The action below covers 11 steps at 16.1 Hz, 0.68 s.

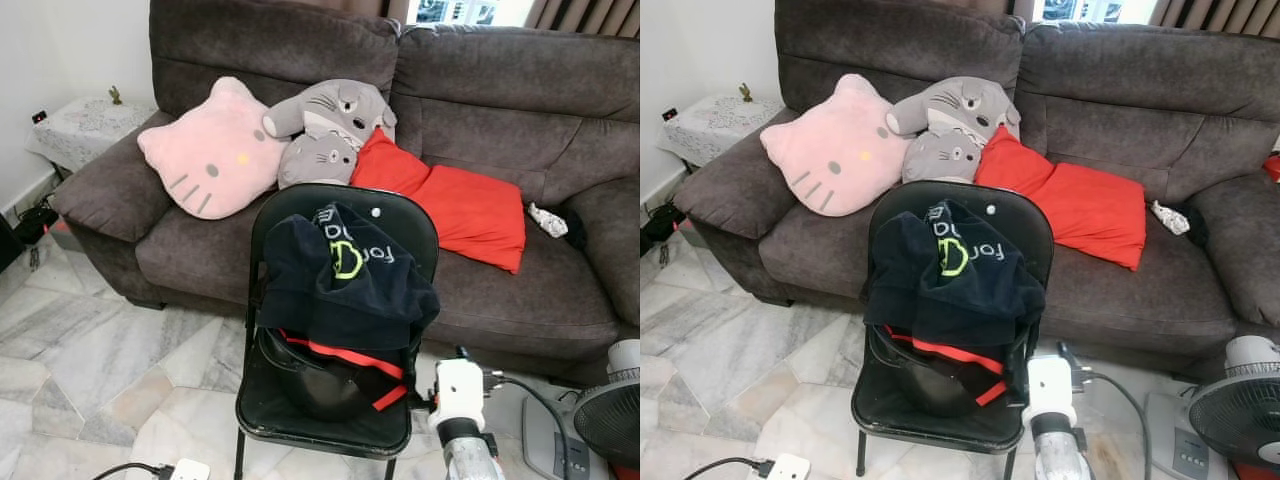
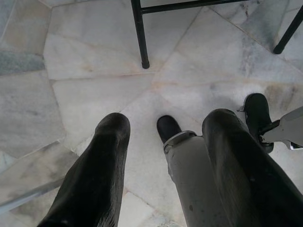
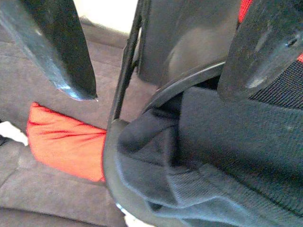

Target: Hang hanger

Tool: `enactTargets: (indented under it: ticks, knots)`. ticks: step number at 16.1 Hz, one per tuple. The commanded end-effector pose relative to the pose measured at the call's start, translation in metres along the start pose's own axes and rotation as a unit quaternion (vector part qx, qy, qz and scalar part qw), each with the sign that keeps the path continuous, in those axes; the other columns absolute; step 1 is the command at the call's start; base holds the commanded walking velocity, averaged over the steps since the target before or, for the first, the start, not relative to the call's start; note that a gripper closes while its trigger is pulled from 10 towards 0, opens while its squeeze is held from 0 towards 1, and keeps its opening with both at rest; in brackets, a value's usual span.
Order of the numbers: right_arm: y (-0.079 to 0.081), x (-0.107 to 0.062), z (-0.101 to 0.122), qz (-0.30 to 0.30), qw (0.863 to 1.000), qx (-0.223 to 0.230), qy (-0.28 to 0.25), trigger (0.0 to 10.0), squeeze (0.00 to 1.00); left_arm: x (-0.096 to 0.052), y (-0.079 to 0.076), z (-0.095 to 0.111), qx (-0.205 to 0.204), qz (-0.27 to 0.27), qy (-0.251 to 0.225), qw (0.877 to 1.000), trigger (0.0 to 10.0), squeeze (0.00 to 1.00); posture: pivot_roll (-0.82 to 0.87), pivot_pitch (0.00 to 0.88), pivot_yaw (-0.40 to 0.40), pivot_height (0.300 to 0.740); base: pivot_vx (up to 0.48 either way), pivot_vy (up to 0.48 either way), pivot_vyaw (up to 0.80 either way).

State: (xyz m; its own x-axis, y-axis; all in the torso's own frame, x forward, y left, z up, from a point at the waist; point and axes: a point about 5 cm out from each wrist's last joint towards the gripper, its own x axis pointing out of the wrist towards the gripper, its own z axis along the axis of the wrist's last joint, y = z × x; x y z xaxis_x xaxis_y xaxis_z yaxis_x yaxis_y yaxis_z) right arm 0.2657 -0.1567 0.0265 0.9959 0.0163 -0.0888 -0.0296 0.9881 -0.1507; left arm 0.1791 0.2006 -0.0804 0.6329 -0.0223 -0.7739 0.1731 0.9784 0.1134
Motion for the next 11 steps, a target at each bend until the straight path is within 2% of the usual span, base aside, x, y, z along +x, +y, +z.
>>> enactTargets:
  ticks: [1,8,11]
  knots:
    - [0.0016,-0.0014,-0.0053,0.004,1.0,0.007,0.015,10.0,0.0,-0.0002,0.0004,0.001,0.006,-0.004,-0.005,1.0,10.0,0.0,-0.09,0.089,-0.035,0.74,0.0,0.0,0.0]
    - [0.007,-0.0003,-0.0135,0.041,0.998,0.001,0.049,10.0,0.0,-0.0008,-0.0022,-0.002,0.005,-0.003,-0.002,1.0,10.0,0.0,-0.09,0.089,-0.044,0.74,0.0,0.0,0.0]
    - [0.008,0.0052,-0.0101,0.046,0.998,-0.003,0.048,10.0,0.0,-0.0016,-0.0026,-0.0057,0.003,-0.001,0.004,1.0,10.0,0.0,-0.09,0.088,-0.046,0.74,0.0,0.0,0.0]
